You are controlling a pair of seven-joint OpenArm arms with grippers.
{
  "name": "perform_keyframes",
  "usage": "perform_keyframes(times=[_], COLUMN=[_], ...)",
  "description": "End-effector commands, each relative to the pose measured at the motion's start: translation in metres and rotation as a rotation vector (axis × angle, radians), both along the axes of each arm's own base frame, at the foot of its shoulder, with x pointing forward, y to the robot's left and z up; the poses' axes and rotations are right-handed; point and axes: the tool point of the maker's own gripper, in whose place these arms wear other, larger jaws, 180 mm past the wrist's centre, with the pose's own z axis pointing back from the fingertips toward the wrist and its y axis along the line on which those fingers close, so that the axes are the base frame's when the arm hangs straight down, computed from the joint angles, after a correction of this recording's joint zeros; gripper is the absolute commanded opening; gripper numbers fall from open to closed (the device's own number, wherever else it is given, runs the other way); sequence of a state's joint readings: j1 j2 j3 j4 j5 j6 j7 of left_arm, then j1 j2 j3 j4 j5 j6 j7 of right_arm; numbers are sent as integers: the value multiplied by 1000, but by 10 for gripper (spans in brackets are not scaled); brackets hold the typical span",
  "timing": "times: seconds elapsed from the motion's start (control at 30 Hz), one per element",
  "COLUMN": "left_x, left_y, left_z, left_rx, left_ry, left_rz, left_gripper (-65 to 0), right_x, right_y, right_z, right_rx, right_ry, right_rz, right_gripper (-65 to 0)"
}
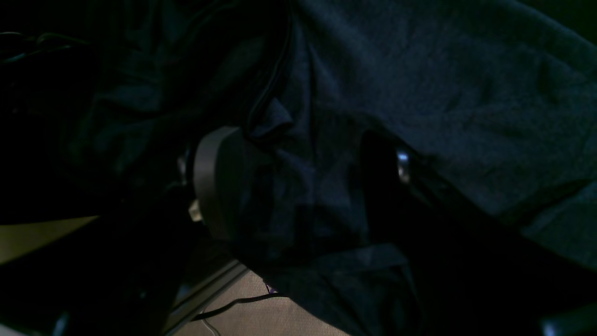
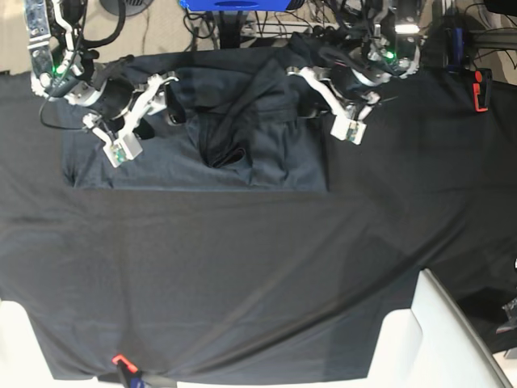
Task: Fold the T-shirt properly
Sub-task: 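Grasp the shirt's collar edge with both grippers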
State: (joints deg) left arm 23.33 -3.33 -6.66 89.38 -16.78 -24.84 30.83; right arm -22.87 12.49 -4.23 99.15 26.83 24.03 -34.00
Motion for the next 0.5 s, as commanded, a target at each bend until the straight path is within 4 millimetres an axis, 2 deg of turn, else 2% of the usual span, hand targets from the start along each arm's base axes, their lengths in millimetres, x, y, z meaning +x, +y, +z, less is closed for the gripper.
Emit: perform_keyframes(times=[0.0, 0.43, 0.47], left_x=[7, 7, 8], left_y=[0, 5, 5], left_z=[9, 9, 11], left_rx=[-12, 3, 7], left_ry=[-36, -35, -44], left_rz=[1, 6, 3], left_gripper=[-650, -650, -632], right_x=[7, 9, 9], right_y=[1, 0, 0], right_z=[9, 9, 9], right_rx=[20, 17, 17], right_ry=[-37, -40, -40], right_rz=[-2, -1, -1], right_gripper=[-285, -285, -285])
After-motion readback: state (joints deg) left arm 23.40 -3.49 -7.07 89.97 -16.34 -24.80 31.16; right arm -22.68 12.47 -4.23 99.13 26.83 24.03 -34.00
